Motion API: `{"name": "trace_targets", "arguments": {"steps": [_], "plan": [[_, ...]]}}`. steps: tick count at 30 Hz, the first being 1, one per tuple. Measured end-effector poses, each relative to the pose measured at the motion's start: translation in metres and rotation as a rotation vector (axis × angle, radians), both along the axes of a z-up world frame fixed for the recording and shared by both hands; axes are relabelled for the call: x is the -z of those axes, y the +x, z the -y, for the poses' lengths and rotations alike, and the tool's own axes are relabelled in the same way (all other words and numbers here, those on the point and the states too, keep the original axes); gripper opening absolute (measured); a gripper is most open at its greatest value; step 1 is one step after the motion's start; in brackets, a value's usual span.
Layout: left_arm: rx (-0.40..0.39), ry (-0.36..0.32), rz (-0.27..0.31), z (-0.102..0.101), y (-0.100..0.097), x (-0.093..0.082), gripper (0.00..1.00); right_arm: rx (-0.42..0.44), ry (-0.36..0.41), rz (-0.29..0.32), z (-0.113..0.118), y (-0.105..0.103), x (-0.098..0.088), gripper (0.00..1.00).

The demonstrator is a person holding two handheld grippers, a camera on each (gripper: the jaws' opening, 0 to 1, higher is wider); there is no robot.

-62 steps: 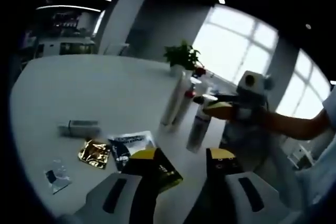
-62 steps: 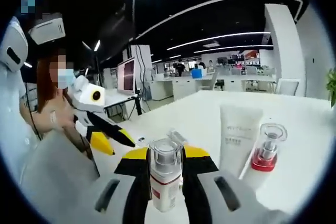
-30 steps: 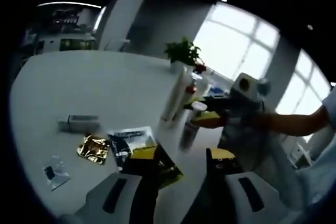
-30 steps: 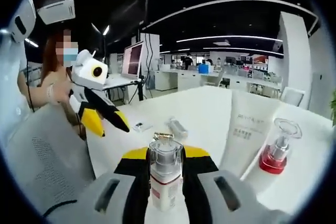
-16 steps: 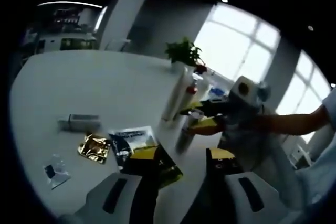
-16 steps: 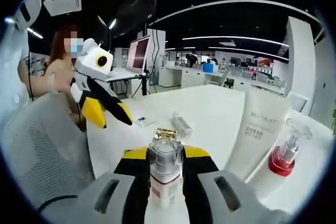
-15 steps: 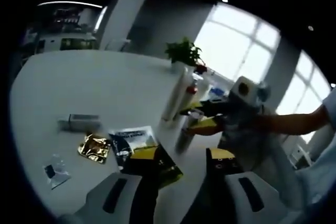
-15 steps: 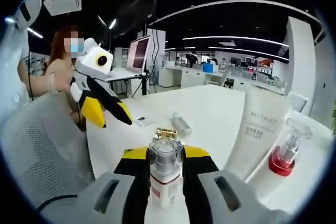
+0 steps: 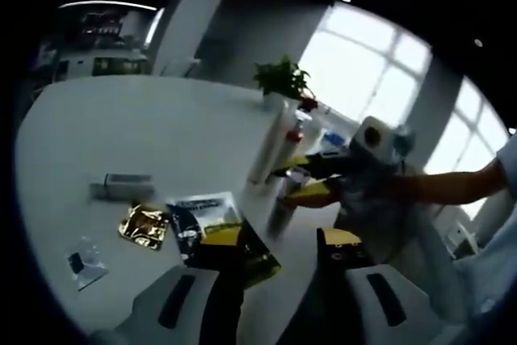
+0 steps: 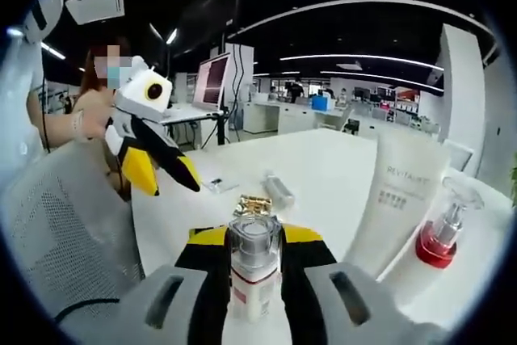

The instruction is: Arrange the skincare products in the storage area until every visible bottle or jar stands upright without overlapping.

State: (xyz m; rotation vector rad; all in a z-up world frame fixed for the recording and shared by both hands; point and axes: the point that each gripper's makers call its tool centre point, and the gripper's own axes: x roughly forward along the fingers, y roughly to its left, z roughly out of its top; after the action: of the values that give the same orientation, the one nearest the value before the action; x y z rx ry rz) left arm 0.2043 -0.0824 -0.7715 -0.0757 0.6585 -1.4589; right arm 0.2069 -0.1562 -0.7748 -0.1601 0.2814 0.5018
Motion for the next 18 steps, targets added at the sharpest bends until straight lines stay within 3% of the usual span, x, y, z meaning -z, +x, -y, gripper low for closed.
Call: {"name": "trace_targets", "arguments": {"steps": [18], "plan": [[0.008, 0.018, 0.001, 0.0001, -0.0048, 0.0034, 0.32, 0.02, -0.06, -0.035, 0.0048, -0.0094, 0.0034, 0.24]]}}
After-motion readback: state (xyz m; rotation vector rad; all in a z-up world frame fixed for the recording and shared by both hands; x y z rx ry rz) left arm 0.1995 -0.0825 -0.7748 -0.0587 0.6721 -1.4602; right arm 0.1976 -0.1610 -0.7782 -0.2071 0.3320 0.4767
